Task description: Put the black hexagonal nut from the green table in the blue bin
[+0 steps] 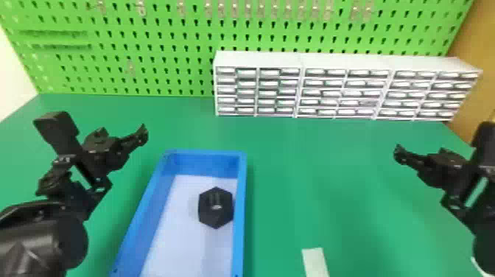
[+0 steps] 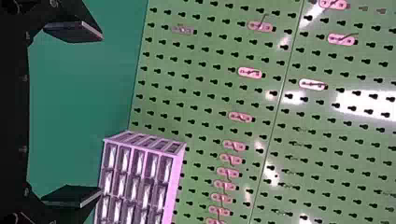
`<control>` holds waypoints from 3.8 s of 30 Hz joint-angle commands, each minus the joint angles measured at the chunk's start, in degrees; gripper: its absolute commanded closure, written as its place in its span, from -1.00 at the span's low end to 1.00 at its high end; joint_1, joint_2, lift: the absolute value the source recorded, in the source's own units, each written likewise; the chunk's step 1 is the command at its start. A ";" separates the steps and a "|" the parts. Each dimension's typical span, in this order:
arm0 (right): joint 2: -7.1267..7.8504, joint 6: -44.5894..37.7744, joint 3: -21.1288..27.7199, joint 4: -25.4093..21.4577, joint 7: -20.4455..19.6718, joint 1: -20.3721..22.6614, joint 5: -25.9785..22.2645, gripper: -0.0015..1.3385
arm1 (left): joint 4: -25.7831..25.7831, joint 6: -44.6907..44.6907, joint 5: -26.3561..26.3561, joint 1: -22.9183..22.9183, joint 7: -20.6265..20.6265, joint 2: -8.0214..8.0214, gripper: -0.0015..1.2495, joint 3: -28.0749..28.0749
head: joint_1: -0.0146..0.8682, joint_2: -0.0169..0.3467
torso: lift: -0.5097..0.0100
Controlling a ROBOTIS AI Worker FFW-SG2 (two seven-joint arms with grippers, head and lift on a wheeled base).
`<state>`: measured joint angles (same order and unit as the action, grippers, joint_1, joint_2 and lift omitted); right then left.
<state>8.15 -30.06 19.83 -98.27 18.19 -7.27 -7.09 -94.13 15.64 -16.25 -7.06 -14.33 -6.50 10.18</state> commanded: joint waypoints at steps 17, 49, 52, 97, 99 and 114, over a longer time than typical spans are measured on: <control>-0.33 -0.09 0.21 0.01 0.00 0.06 0.24 -0.86 | 0.00 0.00 -0.01 -0.15 0.00 -0.09 -0.80 0.19 | 0.54 -0.73 | 0.58; -1.03 -0.09 0.57 0.01 0.00 -0.12 1.03 -0.85 | 0.00 0.00 -0.01 -0.24 0.00 0.00 -0.80 0.28 | 0.54 -0.73 | 0.58; -1.03 -0.09 0.57 0.01 0.00 -0.12 1.03 -0.85 | 0.00 0.00 -0.01 -0.15 0.00 0.00 -0.80 0.28 | 0.54 -0.73 | 0.58; -1.03 -0.09 0.21 -0.08 0.00 -0.29 1.38 -0.85 | -0.09 0.00 -0.01 -0.15 0.00 0.00 -0.80 0.19 | 0.54 -0.73 | 0.58; -1.03 -0.09 0.21 0.01 0.00 -0.20 1.38 -0.85 | -0.09 0.00 -0.01 -0.15 0.00 0.00 -0.80 0.19 | 0.54 -0.73 | 0.58; -1.03 -0.09 0.21 0.01 0.00 -0.29 1.56 -0.85 | -0.09 0.00 -0.01 -0.15 0.00 0.00 -0.80 0.19 | 0.54 -0.73 | 0.58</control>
<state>7.12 -30.15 20.04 -98.29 18.19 -7.64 -5.59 -94.22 15.64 -16.26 -7.21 -14.33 -6.51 10.37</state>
